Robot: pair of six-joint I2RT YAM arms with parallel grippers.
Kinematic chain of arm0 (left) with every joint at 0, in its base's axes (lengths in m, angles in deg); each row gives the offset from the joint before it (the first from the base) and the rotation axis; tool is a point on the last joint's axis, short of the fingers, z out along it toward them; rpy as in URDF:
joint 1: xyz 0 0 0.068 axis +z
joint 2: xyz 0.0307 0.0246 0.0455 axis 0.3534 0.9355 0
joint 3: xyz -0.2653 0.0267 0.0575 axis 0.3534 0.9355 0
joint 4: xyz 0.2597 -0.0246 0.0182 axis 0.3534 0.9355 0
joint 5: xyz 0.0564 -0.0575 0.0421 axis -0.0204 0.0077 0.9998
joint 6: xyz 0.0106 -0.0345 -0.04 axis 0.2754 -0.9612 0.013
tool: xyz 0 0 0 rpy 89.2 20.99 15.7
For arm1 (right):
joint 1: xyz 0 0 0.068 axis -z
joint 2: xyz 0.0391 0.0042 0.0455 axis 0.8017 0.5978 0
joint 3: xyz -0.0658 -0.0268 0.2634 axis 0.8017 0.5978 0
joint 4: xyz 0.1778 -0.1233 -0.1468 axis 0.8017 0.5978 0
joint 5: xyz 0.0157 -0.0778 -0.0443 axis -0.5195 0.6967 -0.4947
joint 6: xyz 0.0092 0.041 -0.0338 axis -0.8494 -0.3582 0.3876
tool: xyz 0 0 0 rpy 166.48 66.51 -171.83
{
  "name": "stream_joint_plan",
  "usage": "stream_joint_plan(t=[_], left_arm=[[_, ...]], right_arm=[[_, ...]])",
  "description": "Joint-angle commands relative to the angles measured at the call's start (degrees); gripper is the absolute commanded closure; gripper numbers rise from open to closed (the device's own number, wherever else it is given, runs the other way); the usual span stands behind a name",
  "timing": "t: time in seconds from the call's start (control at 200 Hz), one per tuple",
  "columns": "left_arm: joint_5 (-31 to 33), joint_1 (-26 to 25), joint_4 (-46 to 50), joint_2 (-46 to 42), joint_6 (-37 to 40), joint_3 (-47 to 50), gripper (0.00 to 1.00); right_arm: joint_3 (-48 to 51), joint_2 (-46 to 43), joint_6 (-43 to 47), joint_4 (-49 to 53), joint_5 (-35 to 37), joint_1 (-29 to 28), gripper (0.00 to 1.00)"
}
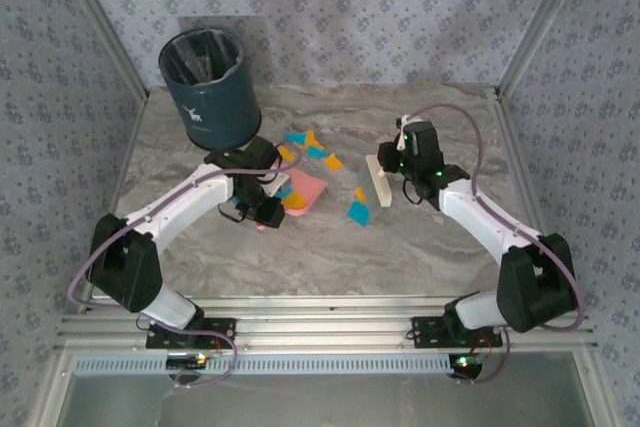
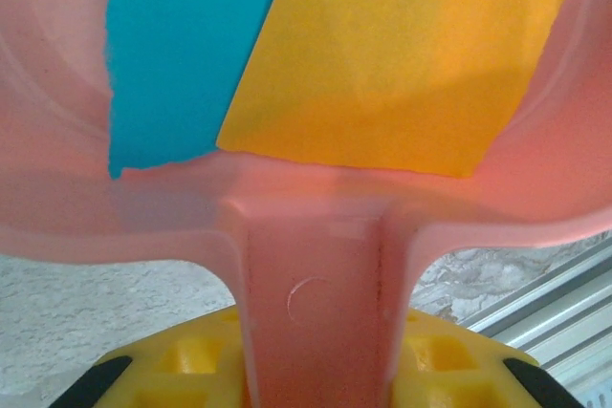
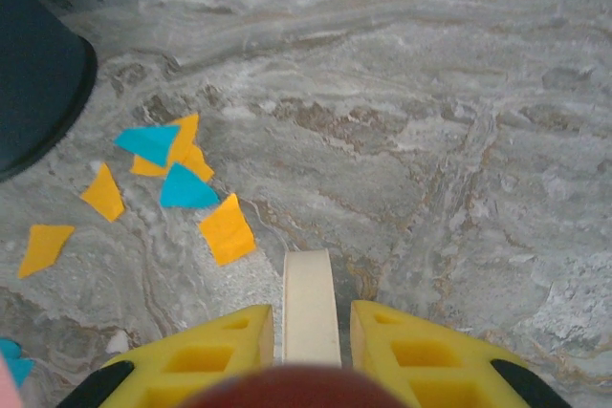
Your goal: Sweep away the paper scraps from the table
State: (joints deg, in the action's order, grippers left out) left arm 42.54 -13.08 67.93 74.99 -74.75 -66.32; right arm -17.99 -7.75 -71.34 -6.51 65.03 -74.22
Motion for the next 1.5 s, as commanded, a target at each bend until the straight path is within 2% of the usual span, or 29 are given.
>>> stream_joint_plan(t=[0.0, 0.32, 0.47, 0.62, 0.914, 1.344, 1.494], left_arm=[[-1.3, -1.5, 1.4, 1.6, 2.1, -2.1, 1.00], [-3.3, -6.5, 2.0, 5.8, 4.7, -1.8, 1.00], [-3.3, -9.4, 0.0, 6.7, 4.6, -1.1, 1.00], [-3.1, -12.6, -0.5, 8.5, 5.2, -0.9, 1.00], [-4.9, -16.3, -0.6, 10.8, 6.3, -0.4, 1.00], [-2.0, -16.7, 1.2, 15.1, 5.7, -2.0, 1.00], [-1.8, -16.6, 1.6, 16.6, 5.4, -3.1, 1.00]], right_arm=[[0.5, -3.7, 3.3, -2.5, -1.4, 0.3, 1.00], [1.6, -5.2, 10.1, -2.2, 6.5, 0.2, 1.00], [2.6, -4.8, 17.0, -4.4, 13.4, -1.8, 1.00], [3.2, -3.7, 21.3, -6.5, 17.1, -2.6, 1.00], [4.4, -0.4, 25.9, -10.4, 15.8, -4.3, 1.00], [5.8, 2.5, 29.2, -12.9, 12.6, -7.6, 1.00], [6.0, 2.6, 29.1, -11.6, 9.5, -8.2, 1.00]])
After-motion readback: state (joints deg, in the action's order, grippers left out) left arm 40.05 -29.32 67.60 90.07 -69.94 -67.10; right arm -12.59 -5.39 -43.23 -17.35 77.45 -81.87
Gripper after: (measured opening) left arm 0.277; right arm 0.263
